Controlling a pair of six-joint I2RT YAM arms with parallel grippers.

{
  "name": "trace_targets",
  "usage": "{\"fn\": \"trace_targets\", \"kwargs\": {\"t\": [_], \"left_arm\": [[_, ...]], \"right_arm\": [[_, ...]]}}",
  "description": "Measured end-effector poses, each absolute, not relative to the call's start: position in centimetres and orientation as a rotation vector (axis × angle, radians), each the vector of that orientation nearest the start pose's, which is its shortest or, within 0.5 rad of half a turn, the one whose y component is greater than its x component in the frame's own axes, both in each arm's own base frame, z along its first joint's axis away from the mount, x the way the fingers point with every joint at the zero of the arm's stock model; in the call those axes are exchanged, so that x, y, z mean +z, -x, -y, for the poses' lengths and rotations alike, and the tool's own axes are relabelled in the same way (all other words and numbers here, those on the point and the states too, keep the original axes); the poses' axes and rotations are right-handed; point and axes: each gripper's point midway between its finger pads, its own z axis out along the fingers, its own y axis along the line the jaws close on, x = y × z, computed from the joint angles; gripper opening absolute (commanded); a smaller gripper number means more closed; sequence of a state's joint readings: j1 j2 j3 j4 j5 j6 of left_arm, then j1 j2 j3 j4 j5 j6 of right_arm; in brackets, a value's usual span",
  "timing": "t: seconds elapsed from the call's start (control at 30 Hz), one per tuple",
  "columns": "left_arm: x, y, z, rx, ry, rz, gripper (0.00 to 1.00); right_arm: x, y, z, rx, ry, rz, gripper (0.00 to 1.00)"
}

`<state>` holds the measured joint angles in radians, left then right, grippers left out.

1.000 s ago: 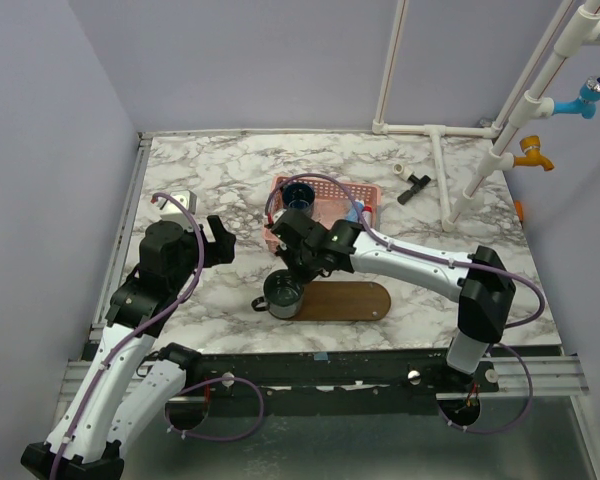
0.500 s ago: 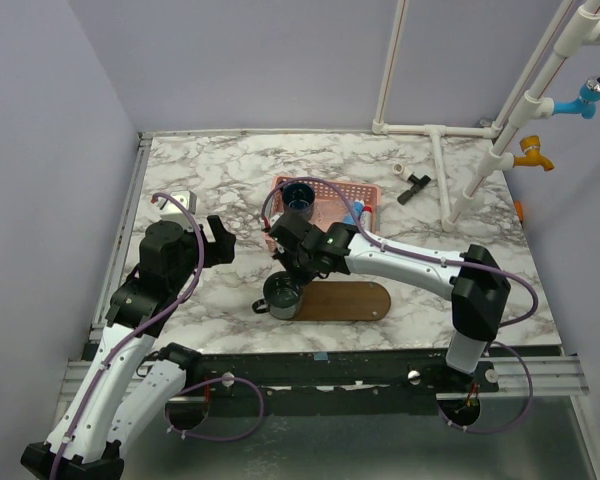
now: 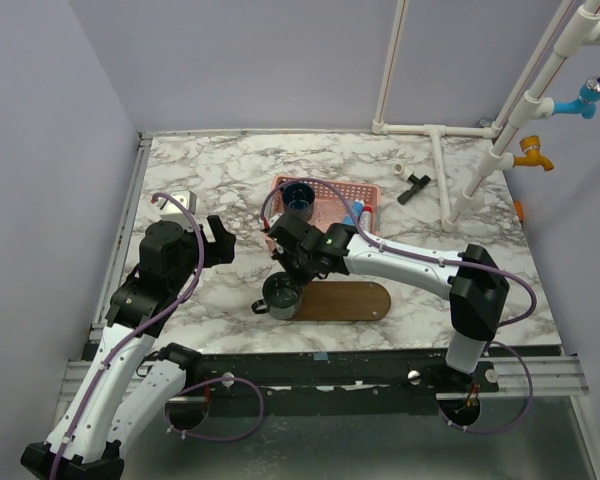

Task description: Prepare toiletry sets of a toothbrush and toothpaste on the tray

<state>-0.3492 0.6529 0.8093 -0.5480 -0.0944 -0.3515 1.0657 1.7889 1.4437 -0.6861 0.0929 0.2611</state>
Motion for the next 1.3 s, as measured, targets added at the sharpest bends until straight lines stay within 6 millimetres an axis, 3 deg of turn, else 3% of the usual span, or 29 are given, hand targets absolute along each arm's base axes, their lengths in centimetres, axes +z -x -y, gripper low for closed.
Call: {"fn": "trace_targets", "kwargs": {"t": [0.27, 0.43, 0.83, 1.1, 1.3], "left_arm": [[24.0, -24.4, 8.7, -0.366, 0.065, -1.978, 0.82], [23.9, -24.4, 8.7, -0.366, 0.065, -1.979, 0.82], [23.9, -24.5, 8.7, -0.365, 0.065, -1.981, 0.82], [24.0, -24.4, 8.7, -0.367, 0.065, -1.977, 0.82], [24.0, -24.4, 8.6, -0.367, 0.065, -1.975, 0.82]], "right_arm": [[11.2, -21.2, -36.8, 0.351, 0.991, -2.427, 0.33], [11.8, -21.7, -37.1, 0.345, 0.975, -2.41, 0.37], [17.2, -24.8, -37.8, 0.283, 0.85, -2.294, 0.39], [22.0, -28.9, -37.6, 0.276, 0.703, -2.234, 0.4], [21.7, -32.6, -37.0, 0.237, 0.59, -2.27, 0.41]]}}
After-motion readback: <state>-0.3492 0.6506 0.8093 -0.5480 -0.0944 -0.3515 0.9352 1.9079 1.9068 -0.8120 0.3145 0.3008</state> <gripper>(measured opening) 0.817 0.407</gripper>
